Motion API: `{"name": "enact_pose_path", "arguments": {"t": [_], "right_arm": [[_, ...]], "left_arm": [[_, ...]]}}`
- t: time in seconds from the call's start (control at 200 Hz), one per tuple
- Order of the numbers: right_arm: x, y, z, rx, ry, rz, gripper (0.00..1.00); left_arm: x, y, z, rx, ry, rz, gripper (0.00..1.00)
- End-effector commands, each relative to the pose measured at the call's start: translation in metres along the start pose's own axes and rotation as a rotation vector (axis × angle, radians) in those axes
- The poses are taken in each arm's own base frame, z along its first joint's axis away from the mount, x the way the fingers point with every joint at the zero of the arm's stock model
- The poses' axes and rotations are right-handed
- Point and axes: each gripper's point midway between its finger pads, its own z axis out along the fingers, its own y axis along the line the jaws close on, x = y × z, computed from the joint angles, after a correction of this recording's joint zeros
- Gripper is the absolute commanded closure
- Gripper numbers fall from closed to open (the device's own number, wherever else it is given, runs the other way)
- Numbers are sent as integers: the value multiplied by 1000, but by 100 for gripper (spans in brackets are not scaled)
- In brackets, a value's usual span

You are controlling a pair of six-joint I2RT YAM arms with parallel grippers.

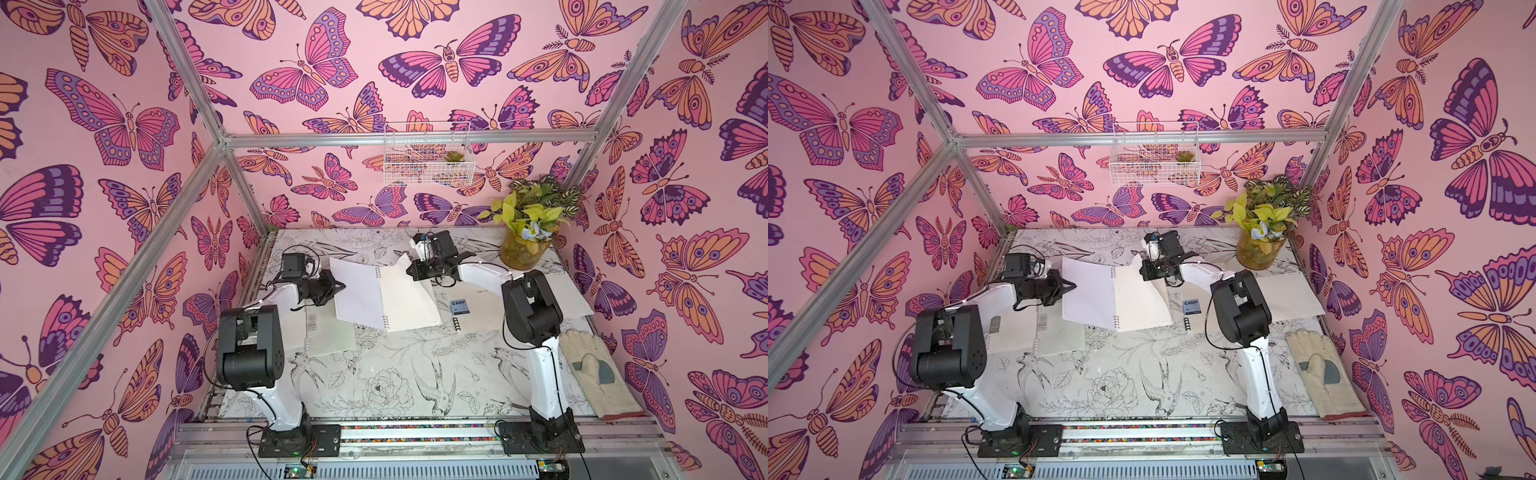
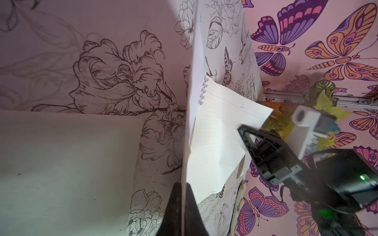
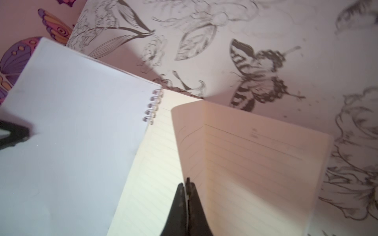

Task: Tear off pages from different notebooks
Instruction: Tear off the paper from the notebook.

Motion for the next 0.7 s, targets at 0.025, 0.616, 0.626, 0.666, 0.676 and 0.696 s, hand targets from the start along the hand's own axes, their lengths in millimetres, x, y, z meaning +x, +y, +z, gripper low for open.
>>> {"name": "enact_pose_path", "arguments": {"t": [0.025, 0.616, 0.626, 0.666, 0.676, 0.696], "right_arm": [[-1, 69, -18, 20, -41, -362, 100], [149, 186, -22, -215, 44, -967, 100], [150, 189, -23, -222, 41, -970, 100], [157, 194, -26, -241, 43, -978, 100], [158, 194, -27, -238, 43, -979, 100], [160, 197, -28, -236, 46, -990, 100]], "left_arm": [[-1, 12, 3, -42, 1, -57, 100], [-5, 35, 3, -27, -182, -287, 100], [-6, 35, 3, -25, -185, -289, 100], [-6, 35, 3, -21, -188, -297, 100], [-6, 36, 4, -21, -189, -299, 100], [-6, 36, 4, -20, -192, -302, 100]]}}
